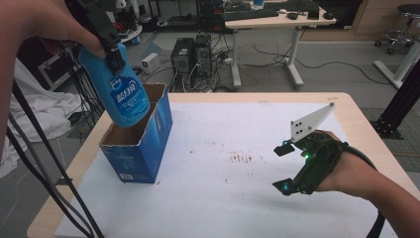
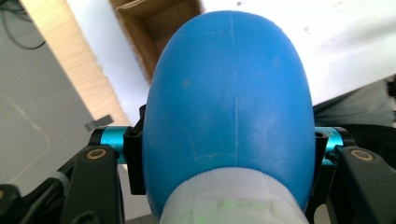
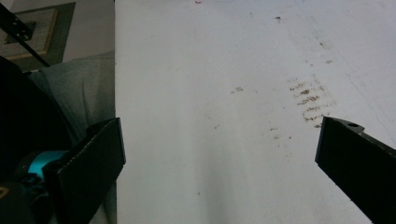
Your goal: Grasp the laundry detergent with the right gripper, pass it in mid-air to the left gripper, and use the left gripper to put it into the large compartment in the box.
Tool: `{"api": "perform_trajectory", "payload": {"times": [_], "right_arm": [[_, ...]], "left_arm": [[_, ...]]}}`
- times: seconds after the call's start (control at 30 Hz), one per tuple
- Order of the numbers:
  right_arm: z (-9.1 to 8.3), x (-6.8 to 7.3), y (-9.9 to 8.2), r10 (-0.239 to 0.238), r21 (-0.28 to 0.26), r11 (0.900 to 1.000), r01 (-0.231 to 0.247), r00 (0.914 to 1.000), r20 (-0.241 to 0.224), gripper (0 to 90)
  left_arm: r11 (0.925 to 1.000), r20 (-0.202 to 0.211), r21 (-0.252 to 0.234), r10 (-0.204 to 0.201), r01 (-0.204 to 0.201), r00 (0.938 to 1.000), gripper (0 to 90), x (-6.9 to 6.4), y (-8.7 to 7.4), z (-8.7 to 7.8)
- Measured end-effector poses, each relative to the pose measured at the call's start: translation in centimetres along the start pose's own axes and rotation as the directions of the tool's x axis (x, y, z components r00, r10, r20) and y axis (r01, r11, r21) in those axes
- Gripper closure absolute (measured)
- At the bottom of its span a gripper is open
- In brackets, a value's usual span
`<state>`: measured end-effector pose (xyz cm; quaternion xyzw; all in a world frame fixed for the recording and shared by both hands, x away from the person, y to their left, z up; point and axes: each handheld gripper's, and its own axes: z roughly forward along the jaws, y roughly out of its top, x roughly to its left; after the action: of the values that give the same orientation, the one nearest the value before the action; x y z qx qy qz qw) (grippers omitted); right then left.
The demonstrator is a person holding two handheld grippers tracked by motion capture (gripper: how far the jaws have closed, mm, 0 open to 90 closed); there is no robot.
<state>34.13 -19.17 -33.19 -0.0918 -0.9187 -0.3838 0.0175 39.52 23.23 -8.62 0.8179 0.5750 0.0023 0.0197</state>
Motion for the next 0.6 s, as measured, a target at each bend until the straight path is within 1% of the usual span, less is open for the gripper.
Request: {"api": "perform_trajectory", "payload": {"times": [0.03, 0.07, 0.17, 0.23, 0.3, 0.33, 0.37, 0.4, 0.5, 0.6], "right_arm": [[0.1, 0.0, 0.0, -0.001, 0.002, 1.0, 0.001, 1.0, 0.002, 0.7], [0.1, 0.0, 0.0, 0.0, 0.003, 1.0, 0.0, 1.0, 0.0, 0.7], [0.3, 0.1, 0.0, 0.004, 0.005, 1.0, -0.004, 1.0, 0.001, 0.7], [0.3, 0.0, 0.0, 0.003, 0.003, 1.0, -0.003, 1.0, 0.003, 0.7], [0.3, 0.1, 0.0, 0.005, 0.002, 1.0, -0.005, 1.0, 0.003, 0.7], [0.3, 0.1, 0.0, 0.003, 0.002, 1.0, -0.003, 1.0, 0.001, 0.7], [0.3, 0.1, 0.0, 0.006, 0.003, 1.0, -0.006, 1.0, 0.003, 0.7], [0.3, 0.1, 0.0, 0.006, 0.003, 1.0, -0.006, 1.0, 0.003, 0.7], [0.4, 0.1, -0.2, 0.01, 0.005, 0.9999, -0.01, 0.9999, 0.004, 0.7], [0.5, 0.1, -0.3, 0.016, 0.01, 0.9998, -0.016, 0.9999, 0.004, 0.7]], "left_arm": [[0.9999, -0.006, 0.004, -0.012, 0.012, 0.9999, 38.6, 0.1, 0.1, 0.1], [0.9993, -0.011, 0.011, -0.036, 0.036, 0.9993, 38.6, 0.3, 0.2, 0.4], [0.9976, -0.015, 0.022, -0.065, 0.065, 0.9978, 38.6, 0.7, 0.4, 1.0], [0.9966, -0.016, 0.034, -0.074, 0.075, 0.9971, 38.6, 1.0, 0.6, 1.5], [0.9957, -0.021, 0.043, -0.081, 0.082, 0.9965, 38.6, 1.2, 0.8, 2.2], [0.9959, -0.025, 0.049, -0.075, 0.076, 0.9969, 38.6, 1.3, 0.9, 2.5], [0.9953, -0.025, 0.051, -0.081, 0.082, 0.9964, 38.6, 1.4, 0.9, 2.9], [0.9957, -0.025, 0.058, -0.071, 0.073, 0.9972, 38.6, 1.5, 1.0, 3.3], [0.9956, -0.008, 0.071, -0.061, 0.061, 0.9981, 38.6, 1.9, 1.3, 4.6], [0.9937, 0.011, 0.09, -0.069, 0.067, 0.9976, 38.6, 2.4, 1.6, 6.3]]}}
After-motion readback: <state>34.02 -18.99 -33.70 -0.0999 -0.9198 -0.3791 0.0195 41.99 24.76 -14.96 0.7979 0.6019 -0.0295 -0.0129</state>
